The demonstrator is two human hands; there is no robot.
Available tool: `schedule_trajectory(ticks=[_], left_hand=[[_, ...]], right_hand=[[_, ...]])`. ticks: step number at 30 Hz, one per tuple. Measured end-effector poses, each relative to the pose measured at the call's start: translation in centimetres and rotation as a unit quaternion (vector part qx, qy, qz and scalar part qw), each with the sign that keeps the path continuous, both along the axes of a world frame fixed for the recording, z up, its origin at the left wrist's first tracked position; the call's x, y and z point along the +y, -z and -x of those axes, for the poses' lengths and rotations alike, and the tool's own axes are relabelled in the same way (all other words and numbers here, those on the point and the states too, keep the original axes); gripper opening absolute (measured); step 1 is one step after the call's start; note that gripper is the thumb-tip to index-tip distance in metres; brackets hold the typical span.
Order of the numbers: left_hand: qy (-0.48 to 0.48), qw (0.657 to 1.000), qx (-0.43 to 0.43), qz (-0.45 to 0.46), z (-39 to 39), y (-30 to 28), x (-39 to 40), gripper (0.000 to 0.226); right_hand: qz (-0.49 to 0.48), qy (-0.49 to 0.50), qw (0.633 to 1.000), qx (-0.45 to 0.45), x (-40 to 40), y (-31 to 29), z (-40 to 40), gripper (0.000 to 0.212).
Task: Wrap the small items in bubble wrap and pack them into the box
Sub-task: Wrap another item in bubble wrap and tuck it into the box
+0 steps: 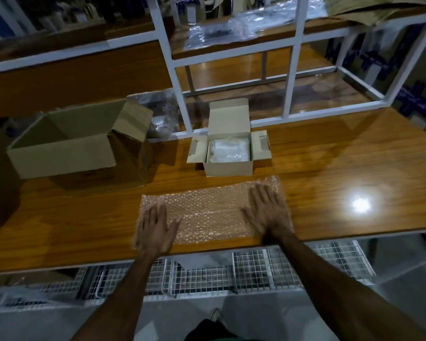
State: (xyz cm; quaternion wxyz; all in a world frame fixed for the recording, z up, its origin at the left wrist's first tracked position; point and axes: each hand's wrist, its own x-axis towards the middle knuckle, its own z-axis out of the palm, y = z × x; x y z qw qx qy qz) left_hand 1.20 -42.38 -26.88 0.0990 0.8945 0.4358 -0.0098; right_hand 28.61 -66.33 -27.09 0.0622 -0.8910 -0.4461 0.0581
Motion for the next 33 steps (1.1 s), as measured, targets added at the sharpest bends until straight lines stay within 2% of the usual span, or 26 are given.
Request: schedule_trajectory(ticks=[6,11,14,16,19,22,26,30,33], left_hand=[[-0.005,1.000,0.005,0.021,1.3,-0.5,0.3,0.097],[-0.015,1.000,-0.018,0.014,1.6,-0.7,0.7,0.085],[-0.075,0.991,-0.104,-0.027,2.3,-1.0,-0.4,0.054],[-0.121,0.980,-0.140,-0.066,2.9,-1.4,-1.8,0.032],[-0.175,0.976,-0.122,-0.051,3.8,-1.7,-2.8,0.027],[-0.264,0.957,-0.123,-0.009,3.5,-2.5,-3.1,0.034],[-0.370,0.900,-0.205,0.103,2.8,-4.0,-3.0,0.028],[-0.383,0.873,-0.257,0.158,2.1,-4.8,-3.2,0.034],[-0.350,0.848,-0.362,0.164,0.1,-6.7,-5.3,0.010]], right_hand=[[0.030,0.017,0.999,-0.007,-2.8,-0.7,-1.7,0.088],[0.055,0.007,0.998,0.017,-4.0,-0.9,-3.4,0.087],[-0.007,0.016,1.000,-0.001,-5.1,-0.5,-3.7,0.077],[-0.069,0.019,0.997,-0.023,-6.2,-0.3,-2.9,0.061],[-0.156,0.062,0.986,-0.022,-7.4,-0.2,-1.6,0.031],[-0.209,0.159,0.964,0.046,-8.0,-0.7,-0.4,0.035],[-0.184,0.244,0.937,0.169,-8.0,-2.4,-0.8,0.027],[-0.119,0.255,0.928,0.243,-7.9,-3.8,-2.1,0.029],[-0.102,0.262,0.927,0.248,-7.9,-4.2,-2.3,0.028]])
